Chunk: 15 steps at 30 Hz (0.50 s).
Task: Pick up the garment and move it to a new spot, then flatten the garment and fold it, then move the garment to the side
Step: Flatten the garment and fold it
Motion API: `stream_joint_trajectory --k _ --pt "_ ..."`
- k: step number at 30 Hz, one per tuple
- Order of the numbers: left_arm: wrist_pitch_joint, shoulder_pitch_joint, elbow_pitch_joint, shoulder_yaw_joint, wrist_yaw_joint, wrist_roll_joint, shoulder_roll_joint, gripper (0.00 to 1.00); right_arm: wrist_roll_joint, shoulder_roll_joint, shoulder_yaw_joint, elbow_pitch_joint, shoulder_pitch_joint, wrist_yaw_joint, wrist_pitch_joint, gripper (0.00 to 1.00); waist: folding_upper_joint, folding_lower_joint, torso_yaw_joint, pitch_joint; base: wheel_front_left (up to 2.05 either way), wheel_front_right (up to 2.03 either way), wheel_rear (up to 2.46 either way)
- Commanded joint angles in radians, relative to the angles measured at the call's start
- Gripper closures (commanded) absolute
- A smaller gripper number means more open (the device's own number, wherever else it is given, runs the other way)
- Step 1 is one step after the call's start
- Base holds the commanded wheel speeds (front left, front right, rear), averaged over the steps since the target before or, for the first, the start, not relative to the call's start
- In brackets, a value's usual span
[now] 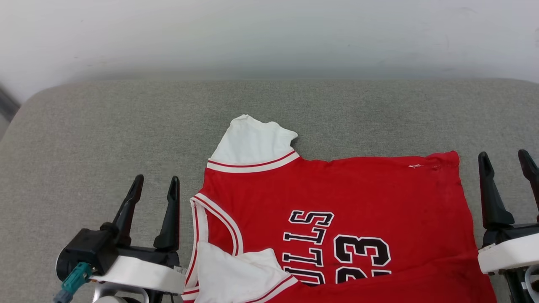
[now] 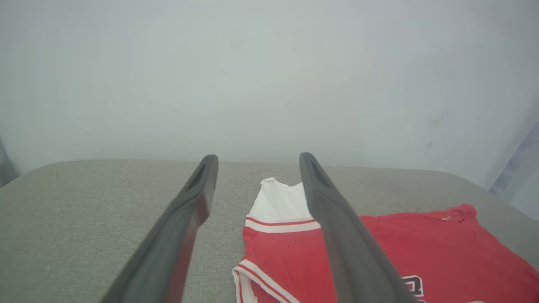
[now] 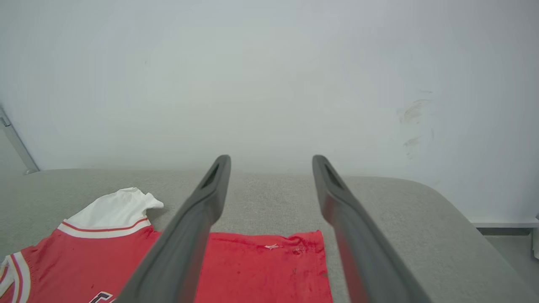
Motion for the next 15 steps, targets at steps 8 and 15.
stream_joint_trajectory --k 8,15 --pt "-0.005 0.014 0.041 0.058 -0.09 0.075 -0.047 0.0 -0.012 0.03 0.027 0.043 0.008 0.0 -0.076 0.0 0.0 0.0 -0.021 0.028 0.0 0.0 0.0" --pt "0.032 -0.097 0.079 0.063 -0.165 0.088 0.005 0.0 -0.012 0.021 0.017 0.035 -0.03 0.0 -0.082 0.0 0.0 0.0 -0.042 0.098 0.0 0.0 0.0"
